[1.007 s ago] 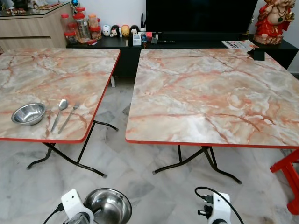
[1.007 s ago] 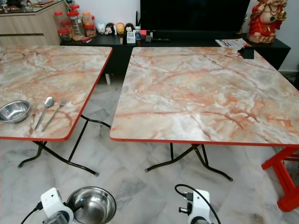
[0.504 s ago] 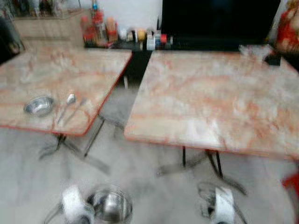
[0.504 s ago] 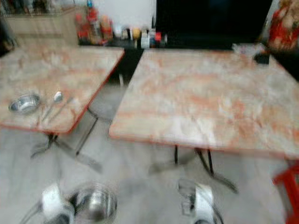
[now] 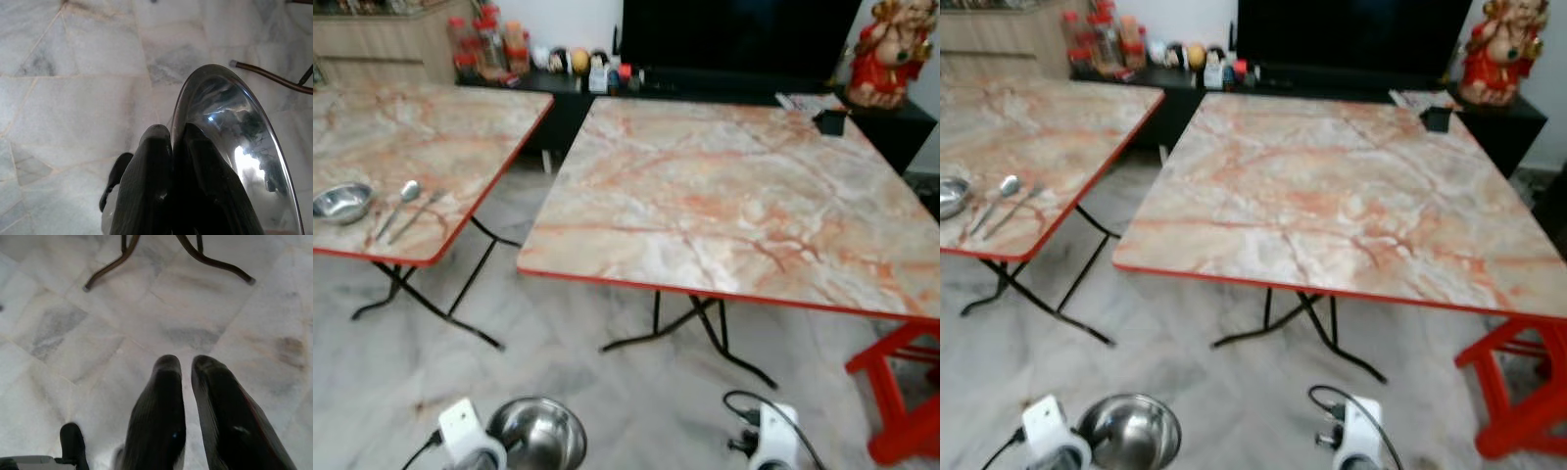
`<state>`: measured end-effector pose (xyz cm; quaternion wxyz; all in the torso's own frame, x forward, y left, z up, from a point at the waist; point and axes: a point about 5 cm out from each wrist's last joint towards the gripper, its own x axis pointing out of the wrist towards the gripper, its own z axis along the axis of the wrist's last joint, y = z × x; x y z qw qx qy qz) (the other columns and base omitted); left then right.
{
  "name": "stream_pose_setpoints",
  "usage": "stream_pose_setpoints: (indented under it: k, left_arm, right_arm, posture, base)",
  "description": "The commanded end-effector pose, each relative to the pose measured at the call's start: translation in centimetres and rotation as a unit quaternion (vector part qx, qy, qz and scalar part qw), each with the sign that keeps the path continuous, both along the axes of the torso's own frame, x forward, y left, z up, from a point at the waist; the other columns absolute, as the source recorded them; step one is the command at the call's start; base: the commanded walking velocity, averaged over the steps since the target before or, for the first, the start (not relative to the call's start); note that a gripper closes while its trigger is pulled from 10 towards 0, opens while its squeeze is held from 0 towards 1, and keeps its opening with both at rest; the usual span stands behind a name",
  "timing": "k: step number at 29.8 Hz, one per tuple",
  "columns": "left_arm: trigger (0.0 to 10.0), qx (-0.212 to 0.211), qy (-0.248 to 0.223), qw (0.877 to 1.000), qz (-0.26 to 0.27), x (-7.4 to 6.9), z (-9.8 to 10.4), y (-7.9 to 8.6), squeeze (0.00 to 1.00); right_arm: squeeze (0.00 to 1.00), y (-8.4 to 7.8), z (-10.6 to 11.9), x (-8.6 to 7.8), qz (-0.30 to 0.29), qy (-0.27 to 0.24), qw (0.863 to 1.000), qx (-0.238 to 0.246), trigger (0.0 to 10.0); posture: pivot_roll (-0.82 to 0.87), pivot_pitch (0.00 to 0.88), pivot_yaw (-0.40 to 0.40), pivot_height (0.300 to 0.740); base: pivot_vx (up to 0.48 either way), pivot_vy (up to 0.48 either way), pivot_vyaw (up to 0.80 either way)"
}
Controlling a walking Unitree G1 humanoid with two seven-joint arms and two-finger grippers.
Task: Setting the table
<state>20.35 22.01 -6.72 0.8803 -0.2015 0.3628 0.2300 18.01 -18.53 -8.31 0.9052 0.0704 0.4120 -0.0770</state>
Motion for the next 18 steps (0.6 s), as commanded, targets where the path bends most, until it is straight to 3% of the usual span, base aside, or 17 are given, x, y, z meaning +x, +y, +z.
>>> stream_pose_setpoints:
  k: [1, 18]
  left_arm:
    - [10.0, -0.003, -0.001, 1.0, -0.01, 0.21, 0.01, -0.47, 0.0]
    - [10.0, -0.003, 0.0, 1.0, -0.01, -0.01, -0.12, -0.56, 0.0]
  right_arm:
    - [0.0, -0.86, 0.13, 0.04, -0.009, 0.0, 1.0, -0.009, 10.0]
    - [0.0, -0.96, 0.04, -0.21, -0.003, 0.002, 1.0, -0.012, 10.0]
  posture:
    - [-0.04, 0.0, -0.013, 0.74]
    - [-0.04, 0.0, -0.021, 0.74]
  base:
    - [0.0, -0.3, 0.0]
    - [0.0, -0.296, 0.0]
